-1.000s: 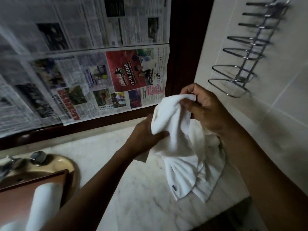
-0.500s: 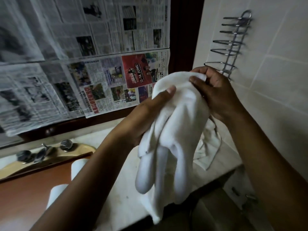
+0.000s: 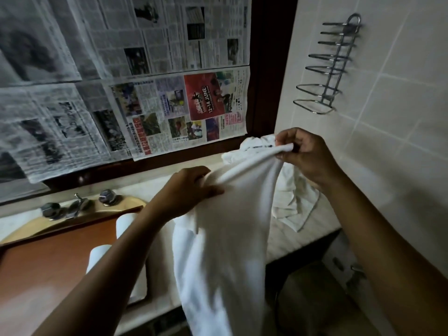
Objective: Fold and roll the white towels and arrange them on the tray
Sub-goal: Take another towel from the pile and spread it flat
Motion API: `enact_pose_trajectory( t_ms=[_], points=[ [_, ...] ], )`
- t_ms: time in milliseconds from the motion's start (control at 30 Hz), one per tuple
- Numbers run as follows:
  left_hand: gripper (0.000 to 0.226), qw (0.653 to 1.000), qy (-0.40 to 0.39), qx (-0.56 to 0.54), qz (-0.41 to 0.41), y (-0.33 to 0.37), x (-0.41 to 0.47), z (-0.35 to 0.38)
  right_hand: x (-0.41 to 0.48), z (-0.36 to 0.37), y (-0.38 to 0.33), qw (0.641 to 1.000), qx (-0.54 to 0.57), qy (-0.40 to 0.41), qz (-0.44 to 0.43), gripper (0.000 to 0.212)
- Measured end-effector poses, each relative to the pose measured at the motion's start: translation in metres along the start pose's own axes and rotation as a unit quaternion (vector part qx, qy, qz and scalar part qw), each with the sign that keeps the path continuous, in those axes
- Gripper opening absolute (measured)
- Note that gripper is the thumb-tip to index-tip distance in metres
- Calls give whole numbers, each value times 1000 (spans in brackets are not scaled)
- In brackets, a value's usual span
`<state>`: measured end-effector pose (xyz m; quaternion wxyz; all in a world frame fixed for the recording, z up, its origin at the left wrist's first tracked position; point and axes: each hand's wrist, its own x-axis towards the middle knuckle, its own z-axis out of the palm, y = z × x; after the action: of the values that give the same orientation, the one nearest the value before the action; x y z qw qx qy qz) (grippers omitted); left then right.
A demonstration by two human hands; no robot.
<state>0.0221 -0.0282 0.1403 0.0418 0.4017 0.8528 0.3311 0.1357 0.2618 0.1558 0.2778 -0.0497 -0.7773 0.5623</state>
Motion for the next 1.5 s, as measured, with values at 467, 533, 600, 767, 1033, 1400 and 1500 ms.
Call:
enact_pose_trajectory(
  t_ms=[467, 533, 600, 767, 1033, 1400, 1500],
  points=[
    [21, 991, 113, -53, -54, -34, -37, 41, -50, 17, 60, 970, -43, -165, 172, 36],
    [12, 993, 97, -28, -57, -37, -42, 46, -60, 22, 65, 961, 32, -145, 232, 24],
    [22, 997, 35, -17, -73, -52, -50, 50, -71, 21, 75, 951, 76, -129, 271, 16],
    [33, 981, -177, 16, -77, -99, -90, 69, -108, 9, 115, 934, 66, -173, 305, 20],
    [32, 960, -250, -47, -120, -136, -145, 69, -126, -6, 172, 891, -20, -254, 377, 74],
    [27, 972, 55, -83, -211, -184, -59, 56, 4, 27, 197, 940, -183, -203, 203, 42],
    [26, 972, 119, -16, -204, -198, -25, 55, 48, 30, 218, 940, -208, -220, 160, 60]
  ],
)
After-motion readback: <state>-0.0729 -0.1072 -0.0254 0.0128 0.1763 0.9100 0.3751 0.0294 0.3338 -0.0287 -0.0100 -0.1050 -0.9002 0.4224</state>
